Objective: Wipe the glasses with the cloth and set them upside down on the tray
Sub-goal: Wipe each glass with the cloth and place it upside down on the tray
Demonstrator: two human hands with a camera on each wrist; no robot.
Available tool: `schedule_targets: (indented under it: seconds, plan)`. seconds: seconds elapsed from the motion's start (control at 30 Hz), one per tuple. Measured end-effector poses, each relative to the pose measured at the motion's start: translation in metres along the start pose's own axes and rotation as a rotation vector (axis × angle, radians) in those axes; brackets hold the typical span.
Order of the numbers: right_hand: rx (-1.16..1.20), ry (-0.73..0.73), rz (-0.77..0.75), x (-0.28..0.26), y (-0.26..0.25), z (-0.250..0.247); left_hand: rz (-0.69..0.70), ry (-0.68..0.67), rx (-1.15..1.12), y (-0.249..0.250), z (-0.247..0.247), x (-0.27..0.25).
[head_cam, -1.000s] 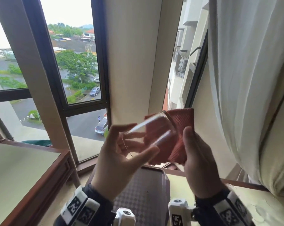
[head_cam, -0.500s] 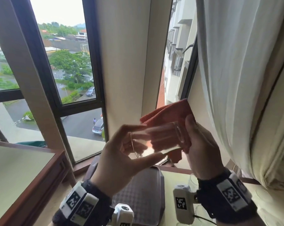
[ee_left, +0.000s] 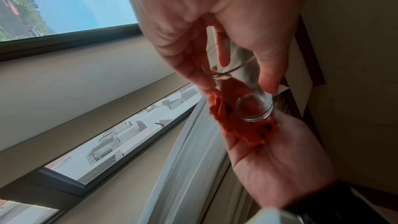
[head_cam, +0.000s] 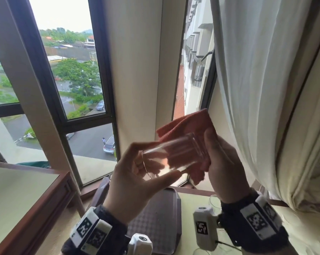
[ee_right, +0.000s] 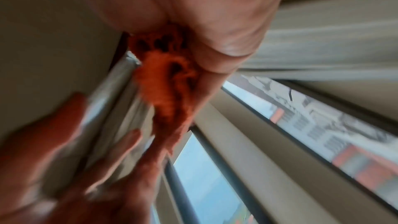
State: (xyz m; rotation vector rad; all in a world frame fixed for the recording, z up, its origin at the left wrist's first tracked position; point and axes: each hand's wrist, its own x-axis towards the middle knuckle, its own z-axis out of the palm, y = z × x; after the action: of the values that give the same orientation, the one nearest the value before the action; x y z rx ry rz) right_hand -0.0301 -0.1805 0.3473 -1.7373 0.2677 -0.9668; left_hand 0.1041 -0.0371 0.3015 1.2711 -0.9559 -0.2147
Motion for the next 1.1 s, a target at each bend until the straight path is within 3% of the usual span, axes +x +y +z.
schedule_targets:
  seconds: [0.1,0.2,0.3,0.37,0.5,0.53,0.67,0.73,0.83,0.9,1.0,1.1]
  plan:
    - [-0.019,-0.027,-0.107,-0.018,0.016,0.015,-0.059,0.040,-0.019,-0.002,-0.001,0.003]
    - [-0.361,-0.052,-0.438,-0.026,0.023,0.033,-0.102,0.052,0.009,-0.003,0.000,0.002]
    - [-0.590,-0.008,-0.610,-0.014,0.019,0.031,-0.081,0.030,0.038,-0.003,0.001,-0.002]
    - [-0.520,-0.024,-0.557,-0.005,0.015,0.020,-0.069,0.023,0.014,-0.004,0.001,-0.006]
    - [0.015,-0.051,-0.038,0.000,-0.005,0.005,-0.057,-0.007,-0.050,-0.003,0.002,-0.013]
    - [0.105,-0.032,0.035,-0.003,-0.002,0.004,-0.062,0.000,-0.066,-0.001,0.003,-0.013]
    - [0.352,0.086,0.158,-0.021,0.012,0.015,-0.144,-0.025,-0.124,0.000,0.005,-0.005]
    - [0.383,0.144,0.211,-0.030,0.023,0.020,-0.181,-0.059,-0.032,0.000,0.007,-0.003]
    - [0.252,0.152,0.194,-0.038,0.037,0.022,-0.217,-0.099,0.184,0.000,0.011,-0.006]
    - [0.067,0.135,0.030,-0.036,0.034,0.022,-0.230,-0.111,0.248,-0.001,0.013,-0.008]
    - [-0.072,0.044,-0.259,-0.032,0.018,0.022,-0.238,-0.166,0.206,0.001,0.014,-0.008]
    - [-0.135,0.017,-0.310,-0.034,0.020,0.019,-0.250,-0.198,0.048,0.010,0.016,-0.007]
